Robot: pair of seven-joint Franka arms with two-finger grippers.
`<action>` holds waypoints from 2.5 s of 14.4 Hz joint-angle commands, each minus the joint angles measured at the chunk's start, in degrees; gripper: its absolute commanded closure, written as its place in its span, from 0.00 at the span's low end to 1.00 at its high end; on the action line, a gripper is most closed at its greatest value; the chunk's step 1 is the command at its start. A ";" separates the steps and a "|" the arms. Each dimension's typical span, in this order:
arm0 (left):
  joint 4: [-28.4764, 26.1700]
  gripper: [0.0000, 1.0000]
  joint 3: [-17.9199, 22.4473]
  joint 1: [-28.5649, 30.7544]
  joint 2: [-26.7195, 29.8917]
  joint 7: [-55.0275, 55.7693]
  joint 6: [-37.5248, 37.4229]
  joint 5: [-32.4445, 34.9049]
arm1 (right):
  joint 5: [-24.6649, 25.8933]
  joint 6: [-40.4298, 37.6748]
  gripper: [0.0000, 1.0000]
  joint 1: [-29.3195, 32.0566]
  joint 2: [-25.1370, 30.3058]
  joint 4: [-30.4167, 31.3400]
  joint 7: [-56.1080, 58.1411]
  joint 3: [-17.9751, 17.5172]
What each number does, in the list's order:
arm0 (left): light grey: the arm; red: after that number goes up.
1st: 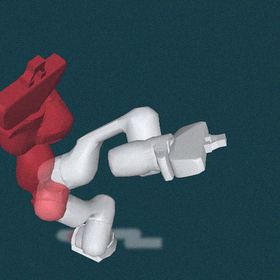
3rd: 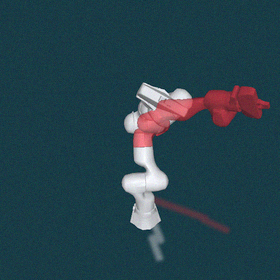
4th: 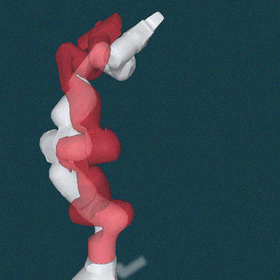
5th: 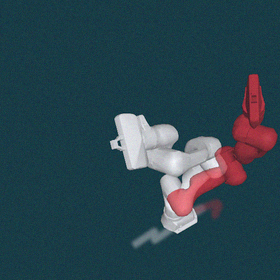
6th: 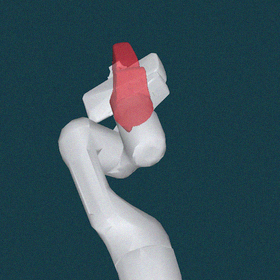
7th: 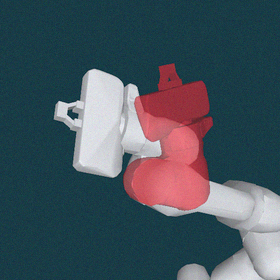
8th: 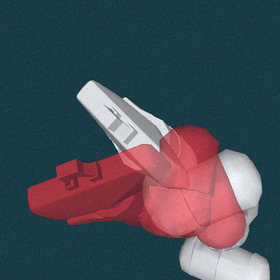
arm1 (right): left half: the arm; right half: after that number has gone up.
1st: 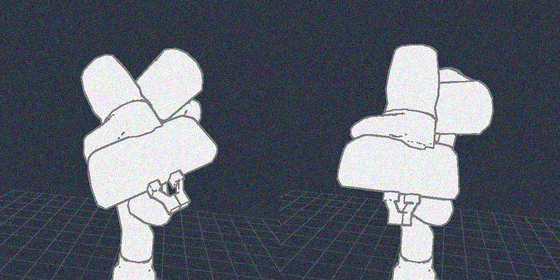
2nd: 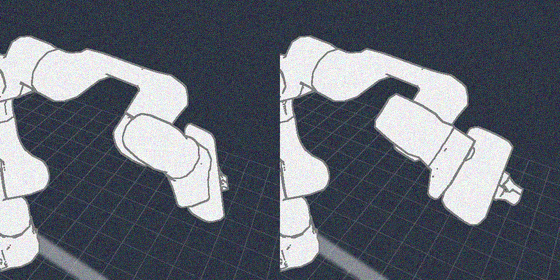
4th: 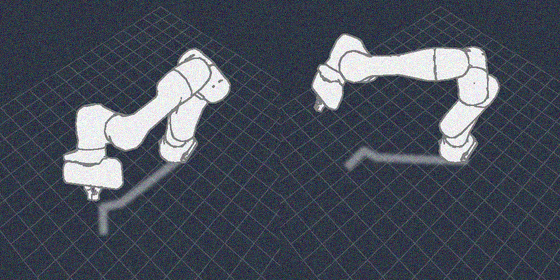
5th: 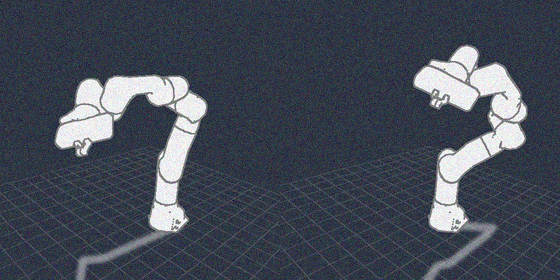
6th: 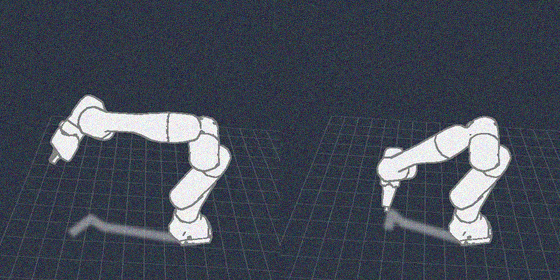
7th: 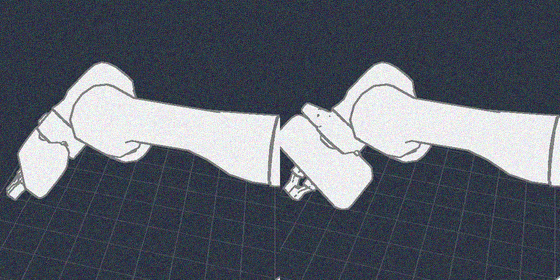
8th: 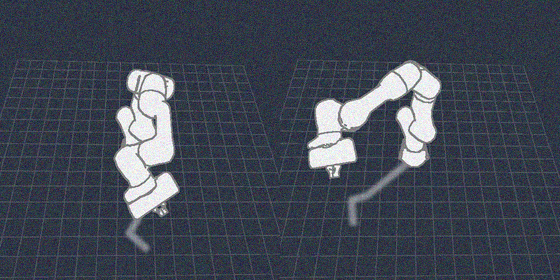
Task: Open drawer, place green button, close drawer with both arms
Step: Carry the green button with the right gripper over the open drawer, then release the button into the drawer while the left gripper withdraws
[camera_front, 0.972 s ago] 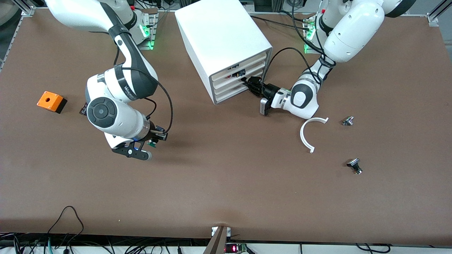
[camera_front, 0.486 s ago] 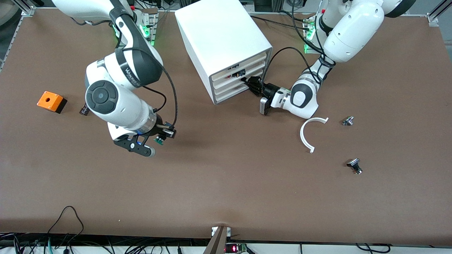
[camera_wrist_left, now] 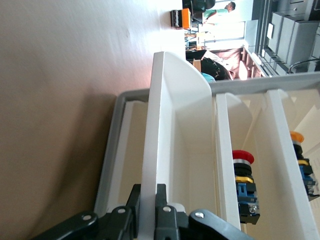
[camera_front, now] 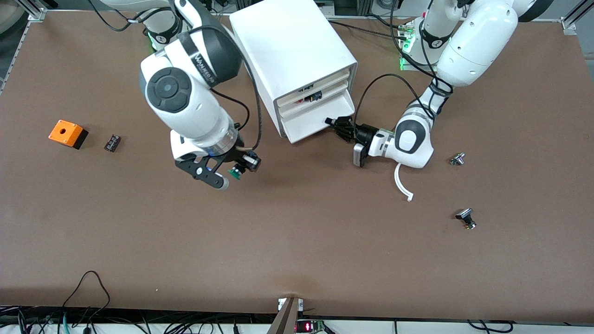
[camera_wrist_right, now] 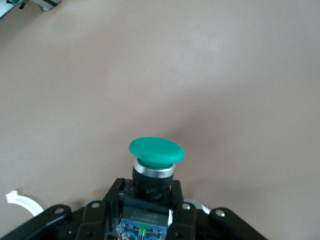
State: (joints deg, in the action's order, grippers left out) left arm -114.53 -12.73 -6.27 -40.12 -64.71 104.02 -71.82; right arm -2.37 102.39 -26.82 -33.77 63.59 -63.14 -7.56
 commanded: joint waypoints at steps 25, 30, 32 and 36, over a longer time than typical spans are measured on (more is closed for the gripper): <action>35.23 0.00 4.03 7.50 6.99 55.01 -23.76 39.80 | 2.46 23.21 0.98 -20.29 -16.41 2.76 -46.19 0.97; 43.59 0.00 3.86 7.41 8.39 64.43 -27.55 53.93 | 2.64 22.86 0.00 -20.20 -16.07 2.50 -46.28 1.06; 44.83 0.00 3.42 7.06 9.88 64.89 -28.17 61.14 | 2.64 22.68 0.00 -19.85 -14.75 2.15 -45.23 3.24; 50.53 0.00 2.89 5.22 10.51 64.19 -29.14 71.35 | 2.46 17.16 0.00 -18.36 -10.71 -0.22 -30.60 6.24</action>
State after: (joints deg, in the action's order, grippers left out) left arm -68.18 -9.50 0.39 -29.50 -1.09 76.29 -5.40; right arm -0.24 123.36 -46.11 -47.16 63.44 -100.74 -1.99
